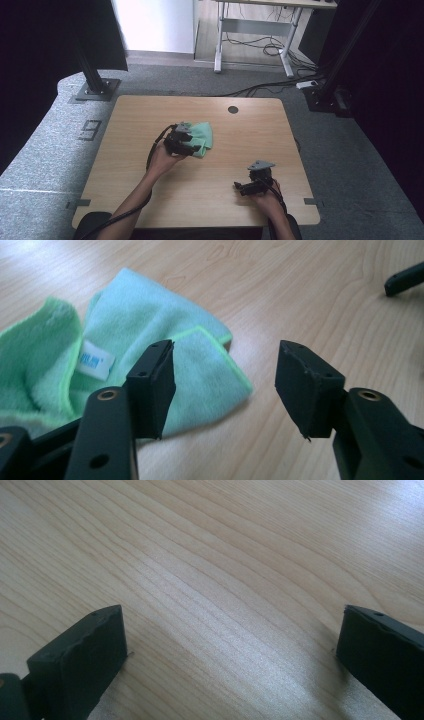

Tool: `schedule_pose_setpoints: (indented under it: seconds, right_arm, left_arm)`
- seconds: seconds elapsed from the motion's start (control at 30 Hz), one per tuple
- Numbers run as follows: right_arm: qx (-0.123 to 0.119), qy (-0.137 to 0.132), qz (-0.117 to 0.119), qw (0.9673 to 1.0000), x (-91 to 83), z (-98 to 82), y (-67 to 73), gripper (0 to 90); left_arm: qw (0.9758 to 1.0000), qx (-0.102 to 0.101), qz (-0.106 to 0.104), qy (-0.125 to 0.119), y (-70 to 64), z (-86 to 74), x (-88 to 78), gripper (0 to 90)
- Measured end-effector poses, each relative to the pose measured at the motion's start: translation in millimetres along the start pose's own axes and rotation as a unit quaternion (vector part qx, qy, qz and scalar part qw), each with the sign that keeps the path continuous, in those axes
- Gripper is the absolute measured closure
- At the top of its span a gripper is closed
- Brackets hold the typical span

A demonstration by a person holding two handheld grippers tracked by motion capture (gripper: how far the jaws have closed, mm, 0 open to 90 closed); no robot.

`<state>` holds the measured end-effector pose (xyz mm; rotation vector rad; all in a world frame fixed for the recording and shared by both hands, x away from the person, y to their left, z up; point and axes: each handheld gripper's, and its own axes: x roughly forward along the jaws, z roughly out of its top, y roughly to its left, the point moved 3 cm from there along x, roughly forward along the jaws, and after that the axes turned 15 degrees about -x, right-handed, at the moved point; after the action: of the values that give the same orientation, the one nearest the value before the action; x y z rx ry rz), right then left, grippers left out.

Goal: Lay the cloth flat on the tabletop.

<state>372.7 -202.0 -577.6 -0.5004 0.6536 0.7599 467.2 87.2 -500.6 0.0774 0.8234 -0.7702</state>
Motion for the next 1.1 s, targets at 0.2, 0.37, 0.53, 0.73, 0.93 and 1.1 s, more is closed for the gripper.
schedule_pose_setpoints:
  seconds: [0.2,0.37,0.53,0.73,0.93,1.1]
  right_arm:
    - [0.000,0.000,0.000,1.0000,-0.1,0.0,0.1,0.0]
    - [-0.001,0.000,0.000,1.0000,-0.1,-0.1,0.0,0.0]
    - [0.001,0.000,0.001,1.0000,-0.2,-0.1,0.4,0.0]
    - [0.002,0.001,0.001,1.0000,-0.3,-0.1,0.5,0.0]
    - [0.001,0.000,0.001,1.0000,-0.4,-0.2,0.6,0.0]
    - [0.002,-0.004,0.002,1.0000,-1.3,-0.1,1.7,2.3]
  left_arm:
    - [1.0000,-0.002,-0.002,0.005,-2.5,11.5,16.8,46.0]
    - [0.9999,-0.002,0.004,0.009,-2.3,16.2,30.8,50.8]
    - [0.9996,-0.005,0.019,0.020,0.5,13.5,45.2,53.8]
    - [0.9981,0.000,0.038,0.049,4.7,-1.3,57.2,62.8]
    - [0.9977,0.010,0.038,0.055,3.8,-6.3,53.4,83.9]
    - [0.9984,0.015,0.028,0.048,0.0,-8.0,41.6,85.2]
